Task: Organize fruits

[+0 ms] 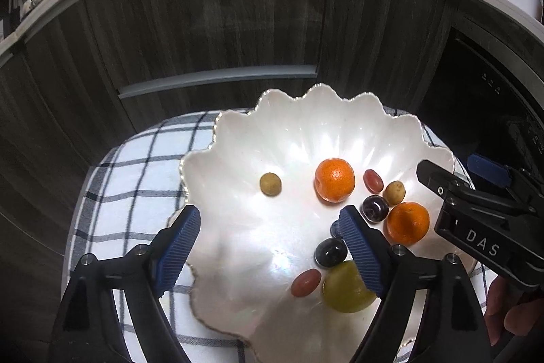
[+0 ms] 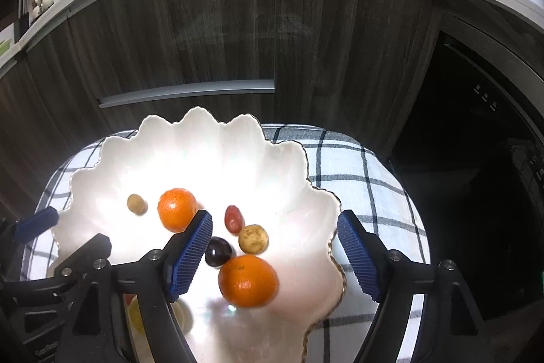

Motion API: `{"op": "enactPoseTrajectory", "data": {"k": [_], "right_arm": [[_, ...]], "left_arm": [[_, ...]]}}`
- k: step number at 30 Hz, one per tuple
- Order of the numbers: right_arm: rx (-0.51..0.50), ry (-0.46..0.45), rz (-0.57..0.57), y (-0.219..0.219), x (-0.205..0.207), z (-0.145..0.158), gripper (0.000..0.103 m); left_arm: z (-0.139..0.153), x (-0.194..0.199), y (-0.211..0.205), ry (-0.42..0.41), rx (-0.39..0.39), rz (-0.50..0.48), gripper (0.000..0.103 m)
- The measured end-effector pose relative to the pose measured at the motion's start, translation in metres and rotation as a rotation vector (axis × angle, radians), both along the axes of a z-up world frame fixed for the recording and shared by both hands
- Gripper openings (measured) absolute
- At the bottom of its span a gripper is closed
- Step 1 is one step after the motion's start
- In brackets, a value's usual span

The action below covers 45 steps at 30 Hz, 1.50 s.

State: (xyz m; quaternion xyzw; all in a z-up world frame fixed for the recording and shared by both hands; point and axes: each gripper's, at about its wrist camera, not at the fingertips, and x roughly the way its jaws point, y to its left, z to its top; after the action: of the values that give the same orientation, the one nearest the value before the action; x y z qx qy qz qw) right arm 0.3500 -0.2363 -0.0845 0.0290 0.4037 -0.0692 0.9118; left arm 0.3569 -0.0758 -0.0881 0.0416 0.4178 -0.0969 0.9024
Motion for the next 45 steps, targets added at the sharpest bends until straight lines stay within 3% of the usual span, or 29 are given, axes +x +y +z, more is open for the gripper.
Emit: {"op": "enactPoseTrajectory", "data": {"k": [10, 12, 14, 22, 33, 45], "right_arm": [[0.015, -0.022, -0.002, 0.004, -0.027, 0.016, 0.077], [0.016, -0.029, -0.005, 0.005, -0.033, 0.02, 0.084], [0.021, -0.038, -0.014, 0.005, -0.04, 0.023, 0.085], [0.012, -0.052, -0.022, 0.007, -0.066, 0.035, 0.085], [-0.011, -0.075, -0.031, 0.014, -0.112, 0.051, 0.085], [-0.008, -0.093, -0.024, 0.023, -0.164, 0.058, 0.085]], "left_arm": [[0.023, -0.026, 0.011, -0.05, 0.001, 0.023, 0.091], [0.027, -0.031, 0.012, -0.057, -0.002, 0.024, 0.091], [0.03, -0.035, 0.014, -0.062, -0.003, 0.026, 0.091], [0.045, -0.062, 0.021, -0.091, -0.01, 0.037, 0.096], [0.061, -0.105, 0.037, -0.106, -0.052, 0.059, 0.097], [0.068, -0.157, 0.044, -0.135, -0.046, 0.04, 0.098]]}}
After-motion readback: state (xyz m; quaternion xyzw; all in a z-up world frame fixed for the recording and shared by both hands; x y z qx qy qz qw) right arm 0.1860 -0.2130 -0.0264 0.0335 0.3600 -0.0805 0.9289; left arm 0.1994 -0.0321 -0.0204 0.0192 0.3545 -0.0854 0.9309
